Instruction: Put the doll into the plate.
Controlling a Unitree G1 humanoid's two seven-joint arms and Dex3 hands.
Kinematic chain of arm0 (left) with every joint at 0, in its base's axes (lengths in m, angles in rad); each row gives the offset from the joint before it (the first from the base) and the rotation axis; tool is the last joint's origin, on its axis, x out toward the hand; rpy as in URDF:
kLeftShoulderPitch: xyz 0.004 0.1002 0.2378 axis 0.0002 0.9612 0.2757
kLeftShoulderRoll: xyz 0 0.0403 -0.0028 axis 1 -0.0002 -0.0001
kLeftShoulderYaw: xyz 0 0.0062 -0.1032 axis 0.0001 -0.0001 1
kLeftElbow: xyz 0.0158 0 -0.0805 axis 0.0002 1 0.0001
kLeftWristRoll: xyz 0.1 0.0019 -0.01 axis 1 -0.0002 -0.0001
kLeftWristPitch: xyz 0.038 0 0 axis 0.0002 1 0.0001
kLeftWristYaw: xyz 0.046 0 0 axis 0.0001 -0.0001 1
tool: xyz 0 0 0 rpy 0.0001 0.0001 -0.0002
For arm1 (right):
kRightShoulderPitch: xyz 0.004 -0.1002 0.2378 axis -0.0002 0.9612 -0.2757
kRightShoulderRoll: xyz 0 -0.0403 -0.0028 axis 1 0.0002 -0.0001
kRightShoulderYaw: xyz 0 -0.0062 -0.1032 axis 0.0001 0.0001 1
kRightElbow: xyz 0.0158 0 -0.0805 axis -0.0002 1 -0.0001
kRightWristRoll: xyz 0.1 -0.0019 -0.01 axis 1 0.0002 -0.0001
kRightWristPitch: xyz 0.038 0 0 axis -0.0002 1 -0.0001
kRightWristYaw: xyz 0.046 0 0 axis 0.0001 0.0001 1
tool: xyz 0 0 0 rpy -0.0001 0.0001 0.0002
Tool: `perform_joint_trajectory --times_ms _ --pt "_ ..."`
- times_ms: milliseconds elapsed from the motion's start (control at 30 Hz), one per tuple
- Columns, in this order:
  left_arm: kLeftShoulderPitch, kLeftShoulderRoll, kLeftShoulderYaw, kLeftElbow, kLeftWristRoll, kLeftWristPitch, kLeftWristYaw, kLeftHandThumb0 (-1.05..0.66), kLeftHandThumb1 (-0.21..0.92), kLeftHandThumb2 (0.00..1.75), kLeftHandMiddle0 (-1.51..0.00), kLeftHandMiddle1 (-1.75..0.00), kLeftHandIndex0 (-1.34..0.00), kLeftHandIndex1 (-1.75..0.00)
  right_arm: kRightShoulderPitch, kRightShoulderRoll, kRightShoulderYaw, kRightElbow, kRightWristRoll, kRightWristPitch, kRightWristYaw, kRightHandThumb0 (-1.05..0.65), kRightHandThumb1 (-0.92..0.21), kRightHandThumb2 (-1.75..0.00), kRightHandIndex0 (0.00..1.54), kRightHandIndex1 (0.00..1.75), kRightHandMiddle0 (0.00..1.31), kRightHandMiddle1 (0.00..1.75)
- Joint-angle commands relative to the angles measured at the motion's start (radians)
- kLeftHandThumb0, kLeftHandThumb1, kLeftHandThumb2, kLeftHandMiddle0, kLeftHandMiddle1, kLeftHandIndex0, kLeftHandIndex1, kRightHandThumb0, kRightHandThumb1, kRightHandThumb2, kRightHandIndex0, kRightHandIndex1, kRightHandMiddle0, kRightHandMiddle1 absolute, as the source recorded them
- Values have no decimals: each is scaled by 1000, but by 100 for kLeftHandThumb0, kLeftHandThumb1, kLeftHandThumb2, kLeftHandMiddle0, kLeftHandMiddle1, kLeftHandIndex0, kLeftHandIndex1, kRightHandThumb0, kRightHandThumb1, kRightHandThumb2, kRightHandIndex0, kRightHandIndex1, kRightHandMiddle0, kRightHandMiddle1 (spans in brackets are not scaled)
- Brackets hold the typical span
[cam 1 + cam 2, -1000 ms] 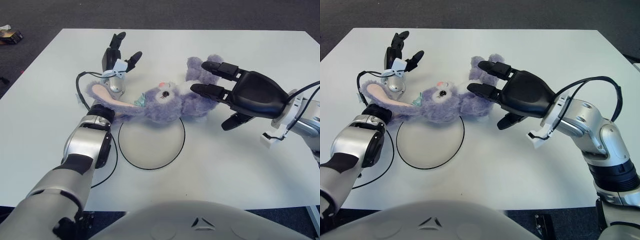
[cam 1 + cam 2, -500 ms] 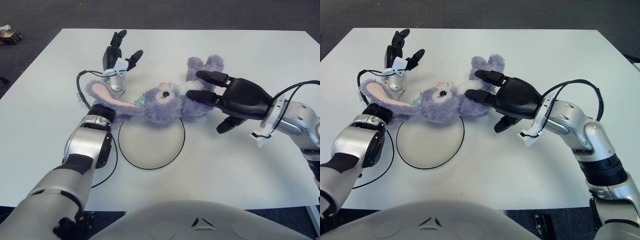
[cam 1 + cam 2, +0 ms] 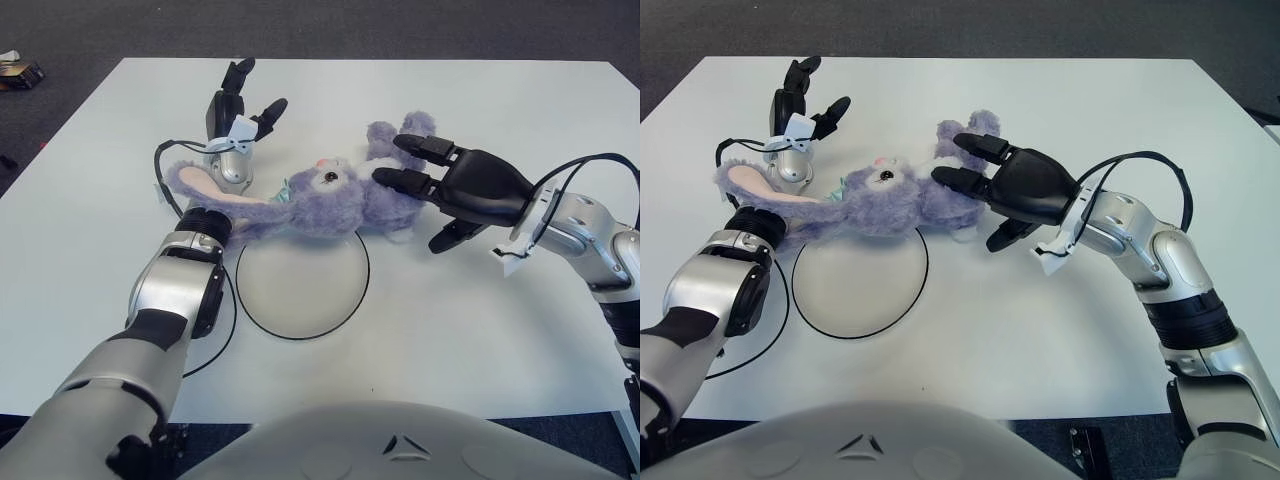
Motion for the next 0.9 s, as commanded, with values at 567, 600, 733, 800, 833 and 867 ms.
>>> perform_joint_trajectory --times_ms 567,600,733,800,833,867 --pt "34 -2 -5 -26 10 -1 2 -47 92 24 -54 0 -39 -41 -43 114 30 -43 48 97 8 -75 -92 -21 1 0 15 1" --pt "35 -2 -5 -27 10 -1 2 -47 92 24 -54 0 -39 -41 -41 114 27 -50 50 99 7 -74 -92 -21 1 0 15 1" --pt "36 -2 -4 -29 9 0 1 -47 92 24 -54 0 -39 -41 -38 118 20 -67 63 111 9 -74 -92 -19 1 0 15 1" --pt "37 -2 -4 -29 9 0 0 -47 92 24 -54 0 -39 -41 -37 125 12 -85 90 130 19 -74 -92 -18 1 0 15 1" --pt "38 -2 -4 -29 9 -1 0 -47 92 24 -54 0 -39 -41 -37 130 11 -94 102 143 27 -74 -92 -18 1 0 15 1" --pt "38 -2 -4 -29 8 -1 0 -47 92 24 -54 0 -39 -41 -36 132 12 -100 109 151 32 -74 -92 -17 1 0 15 1"
